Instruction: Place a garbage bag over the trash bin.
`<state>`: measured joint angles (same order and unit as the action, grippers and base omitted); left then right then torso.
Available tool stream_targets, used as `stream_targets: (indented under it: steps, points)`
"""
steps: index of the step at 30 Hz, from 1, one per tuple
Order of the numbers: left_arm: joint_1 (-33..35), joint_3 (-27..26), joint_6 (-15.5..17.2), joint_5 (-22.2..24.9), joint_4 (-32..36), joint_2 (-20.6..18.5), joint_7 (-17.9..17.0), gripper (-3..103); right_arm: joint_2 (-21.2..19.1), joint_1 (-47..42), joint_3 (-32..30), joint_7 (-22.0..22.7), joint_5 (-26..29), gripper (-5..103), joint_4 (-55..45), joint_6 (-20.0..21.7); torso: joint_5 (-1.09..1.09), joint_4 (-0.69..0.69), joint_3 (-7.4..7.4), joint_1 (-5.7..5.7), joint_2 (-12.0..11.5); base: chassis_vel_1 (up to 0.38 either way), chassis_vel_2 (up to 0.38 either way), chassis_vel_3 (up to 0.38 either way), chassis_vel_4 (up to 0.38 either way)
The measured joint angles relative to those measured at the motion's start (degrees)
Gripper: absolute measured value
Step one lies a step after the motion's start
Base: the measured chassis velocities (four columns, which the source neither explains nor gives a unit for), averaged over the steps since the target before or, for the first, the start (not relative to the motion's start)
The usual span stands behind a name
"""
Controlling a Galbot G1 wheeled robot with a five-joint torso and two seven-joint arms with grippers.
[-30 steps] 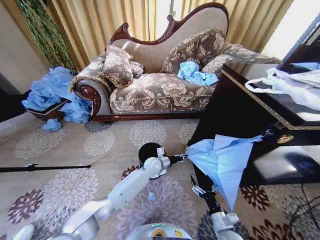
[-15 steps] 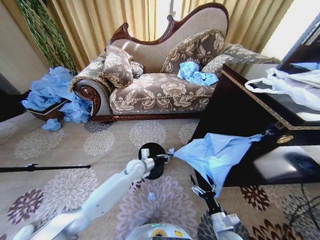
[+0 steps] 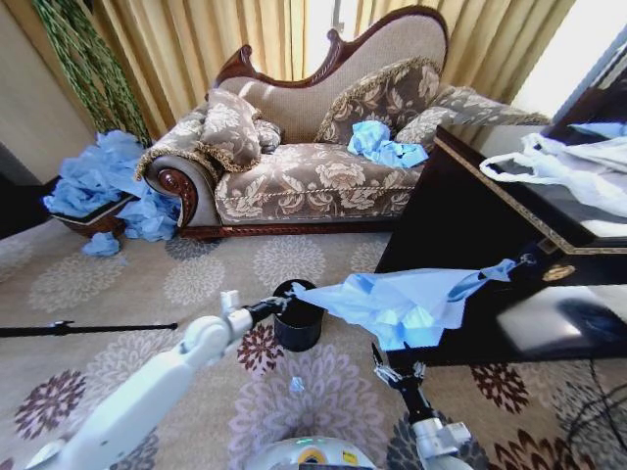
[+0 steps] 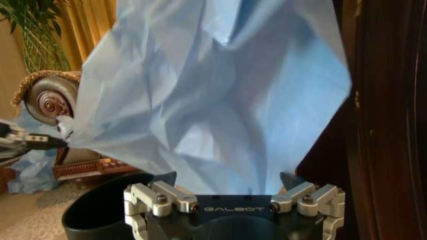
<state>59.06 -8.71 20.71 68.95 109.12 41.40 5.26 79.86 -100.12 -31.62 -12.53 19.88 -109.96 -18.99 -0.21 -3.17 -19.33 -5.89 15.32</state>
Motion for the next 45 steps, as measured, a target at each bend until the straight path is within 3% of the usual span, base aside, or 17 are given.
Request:
stream_targets:
  steps: [6,10,16,27,29,31,32,35,36,37,40,41,45]
  points:
    - [2.5,-5.4,-0.7,2.3,2.5,-1.5,-0.6,0,0.7,-0.4,0.4,-0.2,-0.6,100,-0.5,-0.4,0.0,0.0,0.0,0.0,0.0,0.0,0.0,0.0,0.0]
    - [0.5,-7.8,-0.7,4.6,4.6,-1.8,-2.4,0,0.7,-1.7,0.3,-1.1,-0.6,100,-1.6,-1.0,0.01,-0.01,0.0,0.0,0.0,0.0,0.0,0.0,0.0]
    - [-1.2,-7.2,-0.5,6.2,6.3,-2.2,-3.7,0,0.8,-2.4,0.3,-1.9,-0.5,100,-1.6,-1.6,0.02,0.0,0.0,0.0,0.0,0.0,0.0,0.0,0.0]
    - [-0.1,-5.4,0.5,5.1,6.8,-0.8,-5.4,2,1.1,-1.9,-0.1,-2.0,-0.1,100,-0.3,-1.9,0.01,0.01,0.0,0.0,0.0,0.0,0.0,0.0,0.0]
    - [-0.6,-4.7,0.8,4.4,7.1,-0.4,-6.3,10,1.0,-1.6,-0.1,-2.0,0.2,100,0.1,-1.9,0.01,0.0,0.0,0.0,0.0,0.0,0.0,0.0,0.0]
    - [-1.0,-3.6,1.2,0.6,7.7,-0.3,-6.4,20,0.9,-1.2,-0.2,-2.0,0.4,100,0.6,-1.9,0.02,0.0,0.0,0.0,0.0,0.0,0.0,0.0,0.0]
    - [-1.0,-3.6,1.2,0.6,7.7,-0.3,-6.4,20,0.9,-1.2,-0.2,-2.0,0.4,100,0.6,-1.9,0.02,0.0,0.0,0.0,0.0,0.0,0.0,0.0,0.0]
    - [-1.8,-1.7,2.9,-6.7,8.5,-0.1,-6.1,36,0.8,-0.8,-0.2,-2.0,0.6,100,1.1,-1.8,0.02,0.0,0.0,0.0,0.0,0.0,0.0,0.0,0.0]
    - [-2.0,-1.1,3.3,-7.6,8.7,0.1,-6.1,36,0.8,-0.7,-0.1,-2.0,0.7,100,1.3,-1.7,0.02,0.0,0.0,0.0,0.0,0.0,0.0,0.0,0.0]
    - [-2.0,-1.1,3.3,-7.6,8.7,0.1,-6.1,36,0.8,-0.7,-0.1,-2.0,0.7,100,1.3,-1.7,0.02,0.0,0.0,0.0,0.0,0.0,0.0,0.0,0.0]
    - [-2.4,0.9,4.2,-8.4,8.7,1.2,-6.4,53,0.7,-0.3,-0.1,-2.0,0.8,100,1.8,-1.5,0.0,0.0,0.0,0.0,0.0,0.0,0.0,0.0,0.0]
    - [-2.4,0.9,4.2,-8.4,8.7,1.2,-6.4,53,0.7,-0.3,-0.1,-2.0,0.8,100,1.8,-1.5,0.0,0.0,0.0,0.0,0.0,0.0,0.0,0.0,0.0]
    - [-1.6,0.5,4.2,-8.2,9.0,1.3,-6.8,75,0.2,0.6,0.3,-1.8,3.7,100,2.2,0.6,0.0,0.0,0.0,0.0,0.0,0.0,0.0,0.0,0.0]
